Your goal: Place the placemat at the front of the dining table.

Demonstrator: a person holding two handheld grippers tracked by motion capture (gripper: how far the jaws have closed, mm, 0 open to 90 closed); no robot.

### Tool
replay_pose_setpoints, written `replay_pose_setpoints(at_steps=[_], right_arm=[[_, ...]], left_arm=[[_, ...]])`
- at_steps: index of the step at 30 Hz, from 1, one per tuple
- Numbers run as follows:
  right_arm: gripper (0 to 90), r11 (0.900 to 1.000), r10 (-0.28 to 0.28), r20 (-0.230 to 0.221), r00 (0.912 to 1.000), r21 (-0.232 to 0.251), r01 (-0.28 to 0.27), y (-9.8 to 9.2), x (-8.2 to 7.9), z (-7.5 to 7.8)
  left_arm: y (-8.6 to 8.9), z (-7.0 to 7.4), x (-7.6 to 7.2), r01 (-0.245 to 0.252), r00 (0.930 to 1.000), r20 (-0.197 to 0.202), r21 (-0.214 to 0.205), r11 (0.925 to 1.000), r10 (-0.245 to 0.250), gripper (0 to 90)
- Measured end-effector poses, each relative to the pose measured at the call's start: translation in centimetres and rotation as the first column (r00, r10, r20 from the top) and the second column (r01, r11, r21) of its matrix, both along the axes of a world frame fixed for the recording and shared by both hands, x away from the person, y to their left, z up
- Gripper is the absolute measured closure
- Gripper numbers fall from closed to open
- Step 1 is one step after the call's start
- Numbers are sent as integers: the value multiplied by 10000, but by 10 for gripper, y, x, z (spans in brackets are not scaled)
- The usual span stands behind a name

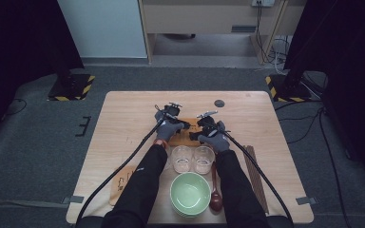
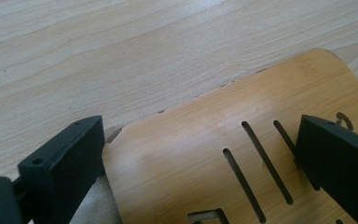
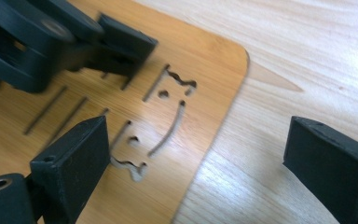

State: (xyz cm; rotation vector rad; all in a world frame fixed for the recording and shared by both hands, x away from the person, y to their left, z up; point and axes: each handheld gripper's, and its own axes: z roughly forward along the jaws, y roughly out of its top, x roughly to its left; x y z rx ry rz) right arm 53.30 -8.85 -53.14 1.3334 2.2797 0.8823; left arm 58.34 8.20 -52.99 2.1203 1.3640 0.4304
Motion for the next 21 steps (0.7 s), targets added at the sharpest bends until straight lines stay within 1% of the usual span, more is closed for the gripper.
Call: replay_pose_setpoints(at_steps=[1, 2, 4, 8, 10, 14, 17, 20, 21], right_arm=[[63, 10000, -31, 14, 10000, -48, 31, -1, 0, -2], [61, 9999, -91, -41, 10000, 43, 91, -1, 0, -2], [60, 9999, -98, 12, 10000, 63, 98, -2, 0, -3], [63, 9999, -109, 47, 9999, -22, 109, 0, -1, -2], [63, 9998, -166, -69, 9998, 73, 166, -1, -1, -2], [63, 9996, -200, -154, 9997, 197, 203, -2, -1, -3], [62, 9996, -195, -154, 9997, 188, 198, -2, 0, -3], [60, 9991, -259, -235, 9994, 343, 267, -3, 0, -4], [60, 9991, -247, -213, 9995, 327, 254, -3, 0, -4]], left_arm=[[0, 0, 0, -3, 10000, -1, -8, 10000, 3, 18], [0, 0, 0, -2, 10000, -1, -11, 10000, 2, 18], [0, 0, 0, -9, 10000, -17, -22, 10000, 9, 18], [1, 1, 0, -62, 9999, -86, -52, 10000, 62, 18], [1, 1, -1, -61, 9999, -105, -42, 10000, 60, 18], [1, 1, -1, -71, 9999, -143, -33, 10000, 70, 18], [1, 1, -1, -107, 9998, -169, -32, 9999, 107, 18], [1, 1, -1, -146, 9997, -185, -15, 9999, 146, 18], [1, 2, -1, -165, 9997, -193, -10, 9999, 165, 18]])
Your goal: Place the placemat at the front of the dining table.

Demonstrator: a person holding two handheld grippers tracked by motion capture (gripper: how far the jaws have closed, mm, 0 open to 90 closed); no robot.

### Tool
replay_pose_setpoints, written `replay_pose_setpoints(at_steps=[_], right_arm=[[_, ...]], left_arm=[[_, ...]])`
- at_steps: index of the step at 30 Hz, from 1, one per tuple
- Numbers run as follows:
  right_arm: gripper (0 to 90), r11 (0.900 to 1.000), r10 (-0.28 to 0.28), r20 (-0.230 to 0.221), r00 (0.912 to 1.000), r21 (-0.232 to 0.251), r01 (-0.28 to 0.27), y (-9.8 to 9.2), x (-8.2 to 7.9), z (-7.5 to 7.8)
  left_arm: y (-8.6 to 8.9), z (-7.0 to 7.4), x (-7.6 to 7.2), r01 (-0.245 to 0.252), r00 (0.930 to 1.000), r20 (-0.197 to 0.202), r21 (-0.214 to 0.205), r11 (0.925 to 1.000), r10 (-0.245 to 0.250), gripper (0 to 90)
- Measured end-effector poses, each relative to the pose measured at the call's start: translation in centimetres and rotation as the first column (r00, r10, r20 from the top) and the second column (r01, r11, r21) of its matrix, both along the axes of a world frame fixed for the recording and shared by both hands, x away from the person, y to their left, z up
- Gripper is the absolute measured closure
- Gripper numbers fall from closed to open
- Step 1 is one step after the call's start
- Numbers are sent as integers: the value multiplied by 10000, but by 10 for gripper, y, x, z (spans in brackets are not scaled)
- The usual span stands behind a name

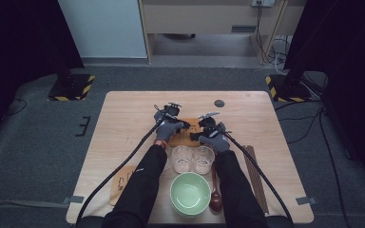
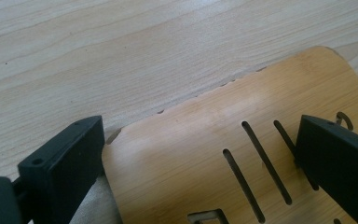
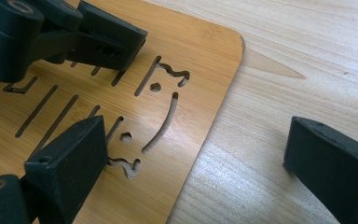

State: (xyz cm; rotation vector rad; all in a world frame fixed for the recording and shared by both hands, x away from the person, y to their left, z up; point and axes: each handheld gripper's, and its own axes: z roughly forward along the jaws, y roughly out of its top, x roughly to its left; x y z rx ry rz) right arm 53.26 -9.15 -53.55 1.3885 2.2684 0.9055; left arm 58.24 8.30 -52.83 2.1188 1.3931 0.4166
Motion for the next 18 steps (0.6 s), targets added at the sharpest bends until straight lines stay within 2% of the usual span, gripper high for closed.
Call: replay_pose_setpoints(at_steps=[11, 12, 13, 14, 15, 16, 17, 18], right_arm=[[60, 10000, 7, 57, 10000, 43, -8, 0, -1, -1], [60, 10000, 18, 55, 10000, 47, -18, 0, -1, -1], [60, 10000, 29, 63, 10000, -42, -29, 0, -1, -1], [60, 10000, 1, 59, 10000, -89, -1, 0, -1, -1], [60, 10000, 7, 64, 10000, -95, -6, -2, -1, -1], [60, 10000, -17, 88, 10000, -64, 17, -3, -1, -1], [59, 10000, -1, 120, 9999, -56, 1, -4, -1, -1], [59, 10000, -5, 138, 9999, -38, 5, -4, -1, -1]], left_arm=[[0, 1, 0, -146, 9998, -136, 14, 9999, 146, 18], [1, 2, 0, -206, 9997, -160, -89, 9997, 205, 18], [4, 4, 0, -578, 9983, -72, -536, 9969, 575, 49], [8, 7, 0, -841, 9965, -92, -1080, 9906, 836, 96], [12, 9, 1, -828, 9966, -84, -1073, 9908, 824, 108], [14, 11, 1, -789, 9968, 29, -749, 9941, 793, 108], [16, 12, 1, -823, 9965, 79, -704, 9941, 830, 105], [19, 14, 0, -874, 9961, 44, -870, 9924, 881, 103]])
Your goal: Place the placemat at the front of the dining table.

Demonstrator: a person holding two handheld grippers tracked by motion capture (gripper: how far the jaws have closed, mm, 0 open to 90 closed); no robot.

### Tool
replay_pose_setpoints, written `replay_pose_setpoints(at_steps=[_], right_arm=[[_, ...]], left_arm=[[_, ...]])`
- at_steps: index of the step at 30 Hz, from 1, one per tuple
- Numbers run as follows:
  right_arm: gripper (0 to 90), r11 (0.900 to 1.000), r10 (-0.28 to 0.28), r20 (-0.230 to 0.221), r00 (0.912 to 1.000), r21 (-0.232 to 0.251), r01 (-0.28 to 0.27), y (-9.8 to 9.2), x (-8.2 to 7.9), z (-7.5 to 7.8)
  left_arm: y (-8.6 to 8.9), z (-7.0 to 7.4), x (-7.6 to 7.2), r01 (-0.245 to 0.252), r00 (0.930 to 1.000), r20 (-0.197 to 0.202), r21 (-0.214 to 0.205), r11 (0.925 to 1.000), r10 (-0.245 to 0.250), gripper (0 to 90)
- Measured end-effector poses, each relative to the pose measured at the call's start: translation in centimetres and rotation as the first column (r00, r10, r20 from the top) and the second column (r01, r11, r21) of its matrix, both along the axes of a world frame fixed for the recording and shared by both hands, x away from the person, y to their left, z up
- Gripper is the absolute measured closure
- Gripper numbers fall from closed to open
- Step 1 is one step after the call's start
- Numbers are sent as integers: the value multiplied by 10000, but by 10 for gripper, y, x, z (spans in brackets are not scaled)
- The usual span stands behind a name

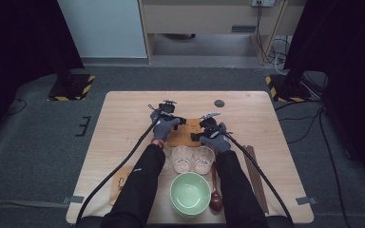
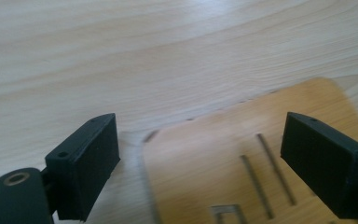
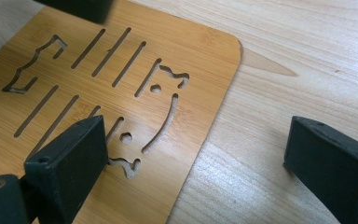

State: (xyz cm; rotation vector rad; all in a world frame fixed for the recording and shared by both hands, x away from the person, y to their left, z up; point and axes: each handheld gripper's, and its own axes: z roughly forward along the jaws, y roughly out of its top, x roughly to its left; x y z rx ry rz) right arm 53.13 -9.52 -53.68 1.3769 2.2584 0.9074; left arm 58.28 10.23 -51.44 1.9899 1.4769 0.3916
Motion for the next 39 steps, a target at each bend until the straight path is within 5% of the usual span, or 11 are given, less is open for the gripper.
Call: replay_pose_setpoints(at_steps=[12, 14, 19, 23, 28, 39], right_arm=[[57, 9999, -72, 135, 9999, 105, 70, 0, 1, -1], [58, 9999, -87, 171, 9998, 138, 84, 0, 2, -2], [92, 9995, -166, 289, 9994, 291, 158, 2, 3, -2], [100, 9948, -167, 701, 9974, 1013, 96, -2, 2, 6], [108, 9996, -192, 1358, 9906, 236, 161, -8, 2, 14], [104, 9997, -24, 1024, 9947, -243, 49, -12, 3, -1]], left_arm=[[22, 25, -8, 392, 9963, 756, 211, 9990, -407, 108], [31, 24, -11, 599, 9946, 812, 603, 9964, -647, 103], [49, 14, -18, 920, 9927, 711, 739, 9930, -972, 97], [51, 3, -24, 1379, 9864, 769, 937, 9860, -1453, 78], [42, -10, -27, 2036, 9748, 646, 1311, 9702, -2133, 41], [35, -16, -30, 2511, 9612, 762, 1578, 9550, -2653, 22]])
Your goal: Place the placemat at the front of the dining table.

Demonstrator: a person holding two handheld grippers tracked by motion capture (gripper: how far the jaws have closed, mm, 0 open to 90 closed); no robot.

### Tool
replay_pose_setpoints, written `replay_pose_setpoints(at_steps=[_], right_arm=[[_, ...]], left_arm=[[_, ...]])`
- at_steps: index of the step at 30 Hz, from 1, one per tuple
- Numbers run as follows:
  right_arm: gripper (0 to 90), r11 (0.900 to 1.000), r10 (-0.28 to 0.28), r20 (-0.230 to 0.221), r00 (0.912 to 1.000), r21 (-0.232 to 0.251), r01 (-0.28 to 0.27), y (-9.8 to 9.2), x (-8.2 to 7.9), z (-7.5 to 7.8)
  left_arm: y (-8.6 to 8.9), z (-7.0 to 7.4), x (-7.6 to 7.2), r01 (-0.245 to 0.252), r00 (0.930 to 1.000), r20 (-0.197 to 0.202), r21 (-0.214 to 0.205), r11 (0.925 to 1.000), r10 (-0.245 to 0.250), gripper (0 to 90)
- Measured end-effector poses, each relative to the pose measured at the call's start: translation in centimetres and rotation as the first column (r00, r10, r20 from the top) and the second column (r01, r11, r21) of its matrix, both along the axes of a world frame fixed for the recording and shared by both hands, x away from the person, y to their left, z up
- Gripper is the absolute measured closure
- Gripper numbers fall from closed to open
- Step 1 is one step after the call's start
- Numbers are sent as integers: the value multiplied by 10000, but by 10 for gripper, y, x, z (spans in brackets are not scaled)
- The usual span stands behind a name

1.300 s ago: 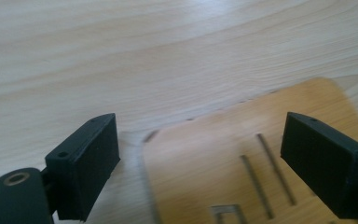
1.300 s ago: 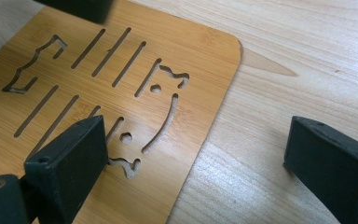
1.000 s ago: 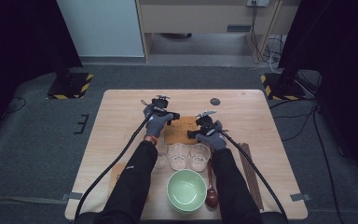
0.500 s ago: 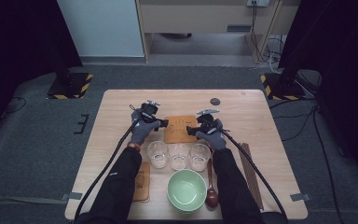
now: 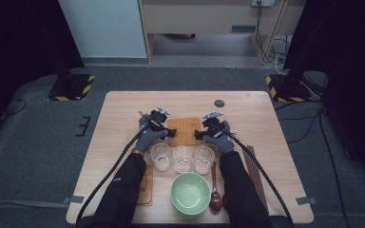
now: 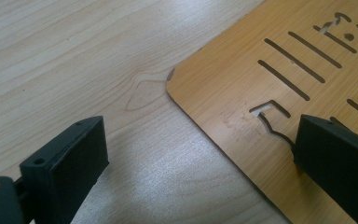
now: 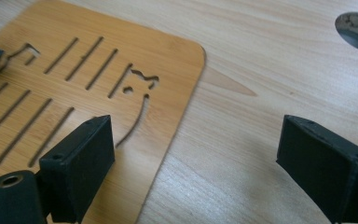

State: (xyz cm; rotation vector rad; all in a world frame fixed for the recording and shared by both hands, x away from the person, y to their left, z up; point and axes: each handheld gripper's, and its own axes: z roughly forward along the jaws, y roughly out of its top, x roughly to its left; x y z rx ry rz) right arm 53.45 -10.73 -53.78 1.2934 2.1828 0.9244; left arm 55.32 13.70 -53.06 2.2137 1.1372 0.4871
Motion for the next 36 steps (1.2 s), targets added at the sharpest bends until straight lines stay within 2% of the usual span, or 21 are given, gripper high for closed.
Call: replay_pose_setpoints(at_steps=[5, 11, 15, 19, 22, 26, 36], right_arm=[[108, 10000, 1, -11, 10000, -34, -1, 0, -1, -1], [118, 10000, 58, 26, 10000, -6, -58, 3, -3, -1], [115, 9998, 199, 53, 9998, 33, -200, 5, -3, -1], [114, 9998, 209, 242, 9995, 71, -211, 7, 1, -3], [108, 9995, 60, 259, 9996, 297, -68, 6, 5, -5], [108, 9999, 7, 374, 9993, 146, -12, 7, 11, -4], [105, 9988, -220, 87, 9997, 435, 216, 6, 19, -5]], left_arm=[[-3, 2, -3, 260, 9994, 200, 296, 9992, -266, 28], [-2, 1, -3, -15, 9990, 456, 576, 9983, -12, 0], [1, -1, 2, -430, 9975, 577, 318, 9986, 412, 0], [3, -3, 6, -653, 9950, 767, 202, 9977, 636, 0], [4, -5, 9, -730, 9937, 856, 4, 9973, 727, 0], [5, -8, 12, -860, 9889, 1204, -181, 9961, 875, 0], [5, -8, 15, -994, 9874, 1213, -267, 9947, 1020, 4]])
